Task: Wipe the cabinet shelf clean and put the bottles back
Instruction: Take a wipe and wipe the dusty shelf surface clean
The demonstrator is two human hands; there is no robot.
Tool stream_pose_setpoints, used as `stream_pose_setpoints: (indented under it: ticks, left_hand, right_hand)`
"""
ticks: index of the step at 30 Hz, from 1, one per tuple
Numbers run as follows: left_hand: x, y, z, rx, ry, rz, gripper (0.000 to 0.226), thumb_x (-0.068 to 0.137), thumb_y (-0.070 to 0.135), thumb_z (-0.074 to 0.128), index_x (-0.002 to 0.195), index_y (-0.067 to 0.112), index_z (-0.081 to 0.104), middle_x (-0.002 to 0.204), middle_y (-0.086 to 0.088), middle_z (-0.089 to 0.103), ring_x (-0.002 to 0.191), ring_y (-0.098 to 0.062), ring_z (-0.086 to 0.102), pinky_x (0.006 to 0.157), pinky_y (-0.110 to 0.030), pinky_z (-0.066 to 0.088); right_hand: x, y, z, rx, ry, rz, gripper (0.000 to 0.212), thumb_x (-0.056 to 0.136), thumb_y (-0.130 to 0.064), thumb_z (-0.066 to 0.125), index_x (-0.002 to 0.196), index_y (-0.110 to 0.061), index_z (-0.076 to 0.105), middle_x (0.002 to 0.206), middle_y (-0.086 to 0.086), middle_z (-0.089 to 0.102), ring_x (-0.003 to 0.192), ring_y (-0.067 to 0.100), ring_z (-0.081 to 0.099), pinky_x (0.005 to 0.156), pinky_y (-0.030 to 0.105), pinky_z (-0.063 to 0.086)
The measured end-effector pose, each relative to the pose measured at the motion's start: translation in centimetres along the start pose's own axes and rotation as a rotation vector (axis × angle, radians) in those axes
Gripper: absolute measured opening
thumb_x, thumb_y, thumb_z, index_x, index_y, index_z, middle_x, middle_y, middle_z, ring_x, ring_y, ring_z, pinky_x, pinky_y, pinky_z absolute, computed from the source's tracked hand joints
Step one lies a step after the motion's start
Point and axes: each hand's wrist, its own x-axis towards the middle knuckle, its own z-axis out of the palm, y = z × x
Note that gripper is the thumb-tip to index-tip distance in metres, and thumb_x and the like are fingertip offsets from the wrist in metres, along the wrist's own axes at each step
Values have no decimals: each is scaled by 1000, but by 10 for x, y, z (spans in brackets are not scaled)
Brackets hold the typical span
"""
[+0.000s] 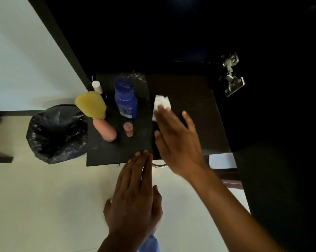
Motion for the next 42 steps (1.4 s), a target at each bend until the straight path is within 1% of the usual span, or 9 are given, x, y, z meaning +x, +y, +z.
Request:
stream_pose_setpoints:
  ticks: [8, 11, 14, 18, 22, 30, 33, 37, 42]
  left_hand:
    - [-1, 0, -3, -1, -34, 1, 96, 77, 28, 81, 160, 9, 37, 166, -8, 39, 149, -29, 44, 114, -45, 48]
    - [-1, 0, -3, -13, -27, 9, 97, 77, 28, 82, 160, 10, 37, 166, -8, 40, 149, -28, 45, 113, -43, 49]
    - [2, 0, -5, -27, -2, 3, 94, 74, 26, 84, 157, 10, 43, 162, -8, 46, 145, -26, 48, 111, -44, 51]
    - [2, -4, -9, -113, 46, -26, 77, 81, 23, 74, 153, 16, 49, 160, -4, 50, 141, -25, 55, 101, -48, 59]
    - [1, -15, -21, -235, 162, -47, 54, 91, 27, 51, 143, 19, 63, 151, 1, 60, 135, -15, 59, 99, -40, 60]
    - [15, -43, -50, -149, 377, -127, 29, 92, 28, 57, 110, 14, 75, 106, -3, 76, 98, -14, 63, 90, -16, 38]
    - [25, -49, -58, -178, 441, -208, 21, 91, 33, 61, 99, 15, 68, 95, 0, 70, 89, -17, 61, 85, -21, 36]
    - [35, -62, -63, -209, 500, -317, 38, 86, 43, 73, 110, 16, 61, 104, -2, 67, 97, -18, 59, 87, -26, 39]
    - [51, -67, -63, -281, 406, -296, 60, 80, 51, 76, 130, 22, 60, 121, 2, 68, 110, -16, 58, 93, -33, 48]
  right_hand:
    - [132, 14, -18, -3, -78, -86, 56, 106, -20, 46, 161, -23, 34, 169, -2, 30, 157, 12, 23, 129, 44, -1]
    - [133, 16, -24, 28, -117, -103, 62, 100, -10, 51, 159, -24, 37, 169, -3, 31, 157, 11, 23, 129, 43, -3]
    - [95, 13, -27, 49, -102, -98, 57, 100, -17, 48, 156, -23, 44, 167, -1, 36, 156, 12, 28, 129, 43, -4]
    - [15, -7, -20, 35, -92, -41, 63, 92, -16, 59, 154, -20, 46, 164, 2, 41, 153, 18, 35, 130, 53, 8]
    - [-41, -26, -1, -19, -59, -36, 73, 80, -13, 52, 152, -20, 50, 163, 0, 41, 152, 16, 37, 125, 57, 25]
    - [-56, -60, 16, 48, 73, 21, 52, 89, -31, 64, 139, -19, 66, 153, -2, 56, 143, 15, 52, 113, 53, 45]
    - [-53, -60, 13, 136, 247, 66, 41, 93, -30, 66, 131, -18, 71, 142, -2, 66, 136, 15, 58, 114, 49, 43]
    - [-34, -57, 4, 226, 366, 177, 36, 91, -37, 72, 124, -21, 72, 120, -3, 73, 113, 17, 66, 105, 37, 43]
    - [-3, -63, 6, 344, 345, 182, 33, 90, -44, 75, 118, -29, 67, 112, -8, 72, 111, 9, 54, 94, 35, 42]
